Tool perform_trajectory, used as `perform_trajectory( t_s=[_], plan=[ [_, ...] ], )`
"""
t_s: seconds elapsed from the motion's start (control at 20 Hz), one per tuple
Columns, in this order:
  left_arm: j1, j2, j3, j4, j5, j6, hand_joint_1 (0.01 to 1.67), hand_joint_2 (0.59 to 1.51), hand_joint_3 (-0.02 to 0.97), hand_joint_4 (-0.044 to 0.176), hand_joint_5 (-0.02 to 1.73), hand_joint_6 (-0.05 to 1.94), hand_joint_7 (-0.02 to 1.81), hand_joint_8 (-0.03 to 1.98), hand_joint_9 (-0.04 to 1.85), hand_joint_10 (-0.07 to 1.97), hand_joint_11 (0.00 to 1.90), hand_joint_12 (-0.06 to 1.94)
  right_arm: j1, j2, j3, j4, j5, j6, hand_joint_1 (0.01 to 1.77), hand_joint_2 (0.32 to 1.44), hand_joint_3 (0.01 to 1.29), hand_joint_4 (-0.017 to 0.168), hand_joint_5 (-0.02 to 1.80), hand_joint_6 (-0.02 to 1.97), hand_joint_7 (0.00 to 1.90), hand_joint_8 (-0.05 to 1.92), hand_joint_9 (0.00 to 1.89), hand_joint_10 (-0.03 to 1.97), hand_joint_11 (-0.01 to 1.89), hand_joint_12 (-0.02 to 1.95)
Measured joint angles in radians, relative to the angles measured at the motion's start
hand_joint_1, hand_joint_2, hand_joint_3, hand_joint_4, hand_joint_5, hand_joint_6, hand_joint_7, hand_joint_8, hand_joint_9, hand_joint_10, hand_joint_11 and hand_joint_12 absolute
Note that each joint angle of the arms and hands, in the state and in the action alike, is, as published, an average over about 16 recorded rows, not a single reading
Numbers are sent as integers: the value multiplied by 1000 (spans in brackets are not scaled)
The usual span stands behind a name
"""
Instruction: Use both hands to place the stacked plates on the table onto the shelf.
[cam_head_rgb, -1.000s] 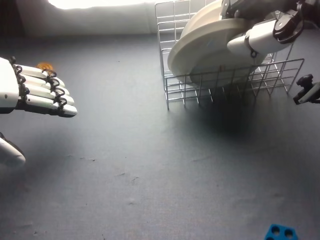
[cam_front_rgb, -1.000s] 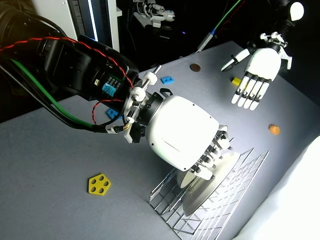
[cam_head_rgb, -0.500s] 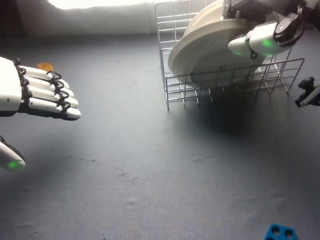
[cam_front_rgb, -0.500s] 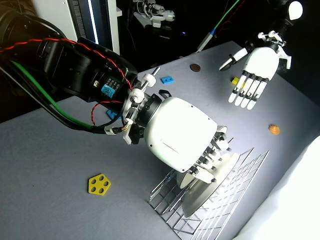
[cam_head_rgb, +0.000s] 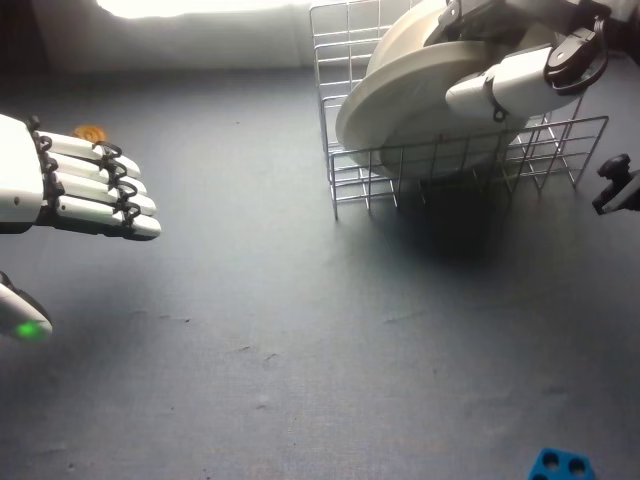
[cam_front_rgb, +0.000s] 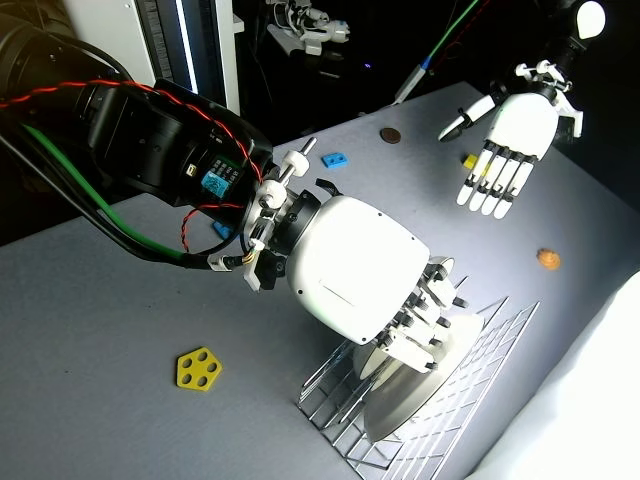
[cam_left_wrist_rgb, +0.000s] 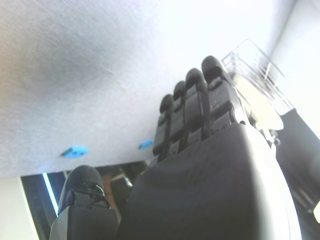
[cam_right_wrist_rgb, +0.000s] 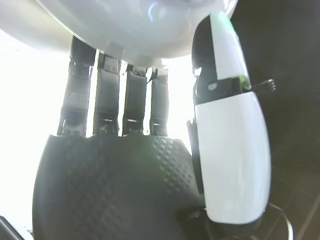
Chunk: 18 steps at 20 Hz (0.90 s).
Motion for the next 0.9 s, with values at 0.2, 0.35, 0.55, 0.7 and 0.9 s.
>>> perform_trajectory(
  t_s=[0.2, 0.35, 0.55, 0.7, 0.9],
  plan=[
    [-8, 8, -22, 3, -2, 6, 16, 1079, 22, 4, 89, 17, 105, -5, 104, 13, 16, 258, 10, 0, 0, -14, 2, 2, 1107, 1082, 12, -7, 650, 327, 739, 262, 567, 605, 217, 1392],
    [-22, 18, -46, 13, -6, 13, 16, 1079, 22, 3, 86, 17, 101, -4, 102, 13, 17, 250, 22, 1, 0, -23, 4, 4, 1096, 1082, 12, -7, 632, 304, 714, 223, 523, 600, 166, 1405],
    [-41, 35, -92, 31, -11, 22, 16, 1078, 21, 3, 81, 17, 95, -4, 97, 14, 17, 255, 38, 8, -9, -48, 11, 6, 1080, 1082, 12, -7, 597, 266, 674, 186, 464, 600, 101, 1421],
    [-54, 48, -132, 51, -12, 27, 16, 1078, 21, 3, 78, 17, 92, -4, 96, 14, 17, 252, 50, 19, -27, -74, 20, 3, 1069, 1080, 12, -7, 571, 242, 644, 162, 424, 603, 58, 1429],
    [-68, 62, -176, 78, -5, 22, 16, 1079, 21, 3, 75, 17, 92, -4, 96, 14, 17, 256, 69, 44, -61, -108, 34, -10, 1061, 1073, 12, -7, 547, 220, 615, 145, 383, 617, 22, 1427]
  ],
)
